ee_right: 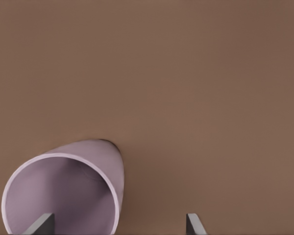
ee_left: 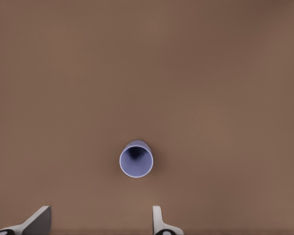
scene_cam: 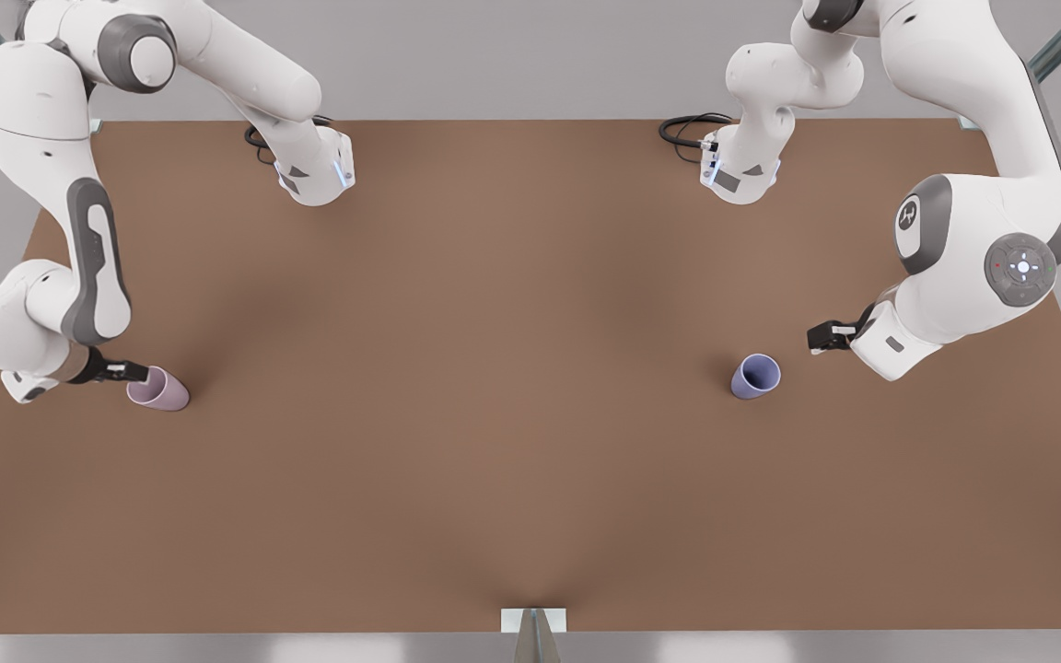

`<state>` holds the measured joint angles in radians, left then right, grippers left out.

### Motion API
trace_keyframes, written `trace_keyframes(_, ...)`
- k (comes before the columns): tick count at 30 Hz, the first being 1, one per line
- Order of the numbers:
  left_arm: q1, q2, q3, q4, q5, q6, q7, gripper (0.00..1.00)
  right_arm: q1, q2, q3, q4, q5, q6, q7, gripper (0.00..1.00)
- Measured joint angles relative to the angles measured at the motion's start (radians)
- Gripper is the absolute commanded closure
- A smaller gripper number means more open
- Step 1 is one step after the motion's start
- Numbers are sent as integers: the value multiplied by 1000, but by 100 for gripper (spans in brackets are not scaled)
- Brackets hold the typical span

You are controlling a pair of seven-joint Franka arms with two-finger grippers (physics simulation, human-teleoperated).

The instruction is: Stack the cups, with the pink cup at the bottom and the purple cup at the top

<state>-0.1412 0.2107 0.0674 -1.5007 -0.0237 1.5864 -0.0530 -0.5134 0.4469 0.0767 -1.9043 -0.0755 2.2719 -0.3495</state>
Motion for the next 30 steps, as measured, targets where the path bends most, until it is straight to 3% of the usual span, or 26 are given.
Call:
trace_keyframes(4,0,0,0,0,0,-3,0,0,8,31,1,3,7,39,-23,1)
trace_keyframes(5,0,1,0,-1,0,-3,0,0,12,33,3,6,8,45,-28,10)
trace_keyframes(8,0,1,0,0,0,-4,0,0,19,48,4,15,8,59,-42,51)
trace_keyframes(9,0,1,0,0,0,-5,0,0,22,55,4,17,8,66,-47,60)
trace_keyframes(13,0,1,0,0,0,-5,0,0,23,62,5,20,11,84,-67,78)
trace_keyframes(18,0,2,0,-1,0,-6,0,0,22,45,8,27,9,91,-84,79)
trace_keyframes(24,1,5,0,0,0,-6,0,0,28,-26,211,40,11,77,-70,79)
trace_keyframes(30,2,4,0,0,1,-6,0,0,279,-24,264,140,-4,-17,53,79)
